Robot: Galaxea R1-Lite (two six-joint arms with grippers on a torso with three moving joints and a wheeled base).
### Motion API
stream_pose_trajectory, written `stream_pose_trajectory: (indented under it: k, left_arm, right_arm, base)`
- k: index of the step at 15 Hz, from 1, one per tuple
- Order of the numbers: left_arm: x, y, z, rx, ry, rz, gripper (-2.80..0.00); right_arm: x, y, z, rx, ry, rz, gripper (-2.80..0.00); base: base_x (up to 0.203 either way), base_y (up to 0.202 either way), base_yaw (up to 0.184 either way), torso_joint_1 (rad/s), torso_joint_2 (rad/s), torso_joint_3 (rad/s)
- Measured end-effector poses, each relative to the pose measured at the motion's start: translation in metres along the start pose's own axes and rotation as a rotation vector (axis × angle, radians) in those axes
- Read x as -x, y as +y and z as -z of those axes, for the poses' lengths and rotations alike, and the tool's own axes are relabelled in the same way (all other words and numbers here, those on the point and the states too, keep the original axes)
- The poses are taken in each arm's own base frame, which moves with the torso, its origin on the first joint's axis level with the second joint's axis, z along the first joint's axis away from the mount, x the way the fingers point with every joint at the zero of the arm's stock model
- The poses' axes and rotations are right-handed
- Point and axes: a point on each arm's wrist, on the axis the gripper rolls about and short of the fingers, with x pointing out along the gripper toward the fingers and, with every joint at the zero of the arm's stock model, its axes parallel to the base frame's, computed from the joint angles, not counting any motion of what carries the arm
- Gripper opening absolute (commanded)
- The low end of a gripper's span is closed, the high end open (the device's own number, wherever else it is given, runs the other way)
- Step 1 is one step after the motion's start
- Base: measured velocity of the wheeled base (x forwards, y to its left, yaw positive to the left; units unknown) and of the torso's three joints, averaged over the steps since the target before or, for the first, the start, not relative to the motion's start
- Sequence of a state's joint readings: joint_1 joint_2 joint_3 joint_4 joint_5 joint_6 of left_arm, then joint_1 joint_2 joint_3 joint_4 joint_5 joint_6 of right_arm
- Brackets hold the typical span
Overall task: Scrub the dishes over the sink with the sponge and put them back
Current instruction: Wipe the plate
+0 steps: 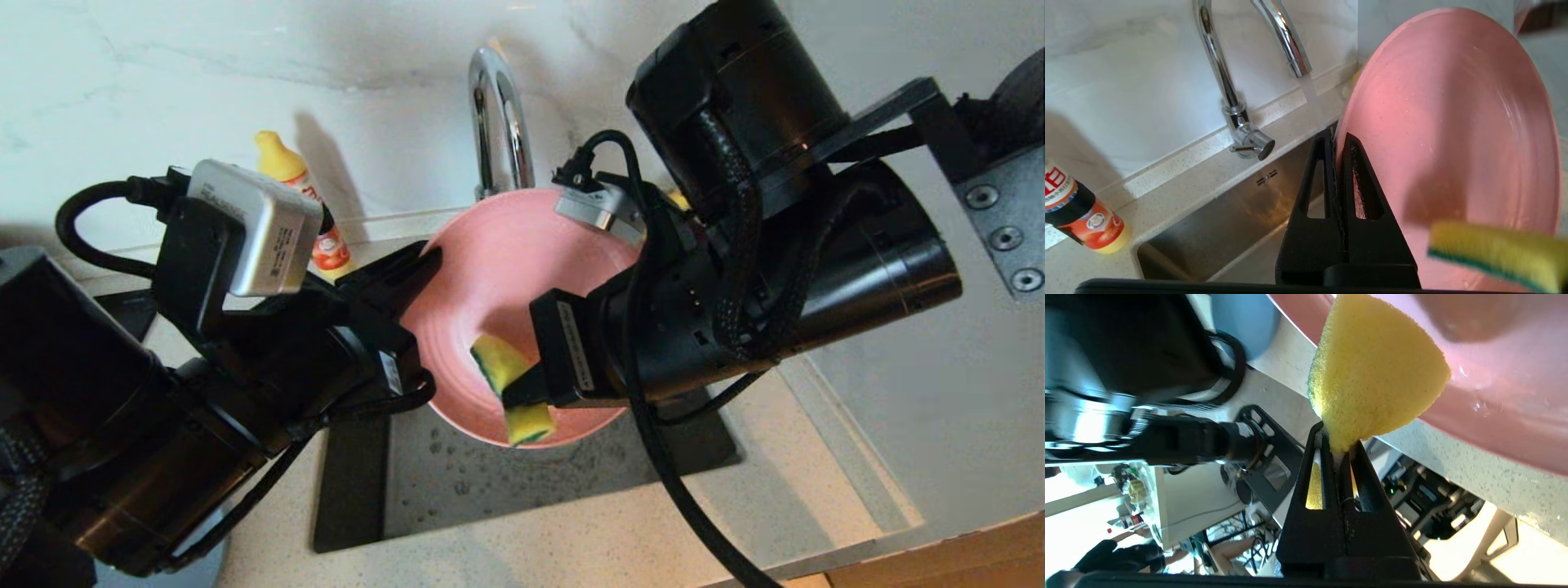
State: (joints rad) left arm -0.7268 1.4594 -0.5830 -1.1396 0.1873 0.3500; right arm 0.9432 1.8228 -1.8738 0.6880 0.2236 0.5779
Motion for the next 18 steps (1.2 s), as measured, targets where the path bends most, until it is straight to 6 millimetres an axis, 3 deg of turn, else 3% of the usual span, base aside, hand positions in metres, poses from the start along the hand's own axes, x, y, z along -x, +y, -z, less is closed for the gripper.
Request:
stream_pose_trajectory:
  k: [5, 13, 18]
  left_arm:
    - [0.0, 0.001, -0.002, 0.003, -0.008, -0.003, -2.8]
    - [0.0, 0.001, -0.003, 0.004, -0.01, -0.003, -2.8]
    - [0.001, 0.0, -0.001, 0.003, -0.005, -0.001, -2.8]
  right_arm:
    - [-0.001, -0.012, 0.001, -0.024, 0.01, 0.036, -2.8]
    - [0.029, -0.038, -0.004, -0.075, -0.05, 0.093, -2.8]
    - [0.046, -0.039, -0.01, -0.07, -0.11, 0.085, -2.8]
  base:
    - [0.0, 0.0, 0.0, 0.0, 0.0, 0.0]
    - [0.0, 0.0, 0.0, 0.0, 0.0, 0.0]
    - [0.0, 0.0, 0.0, 0.0, 0.0, 0.0]
